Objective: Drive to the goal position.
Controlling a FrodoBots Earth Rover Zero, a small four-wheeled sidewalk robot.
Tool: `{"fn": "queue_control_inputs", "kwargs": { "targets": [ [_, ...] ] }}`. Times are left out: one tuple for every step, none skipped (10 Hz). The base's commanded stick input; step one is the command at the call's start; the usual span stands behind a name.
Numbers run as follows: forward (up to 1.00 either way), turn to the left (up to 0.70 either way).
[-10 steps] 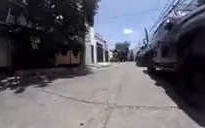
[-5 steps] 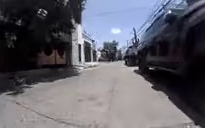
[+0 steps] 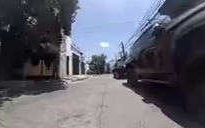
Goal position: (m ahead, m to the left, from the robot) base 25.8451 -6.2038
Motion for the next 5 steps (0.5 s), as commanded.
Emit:
{"fn": "queue_control_inputs", "kwargs": {
  "targets": [
    [1.0, 0.05],
    [1.0, 0.05],
    [1.0, 0.05],
    [1.0, 0.05],
    [1.0, -0.05]
  ]
}}
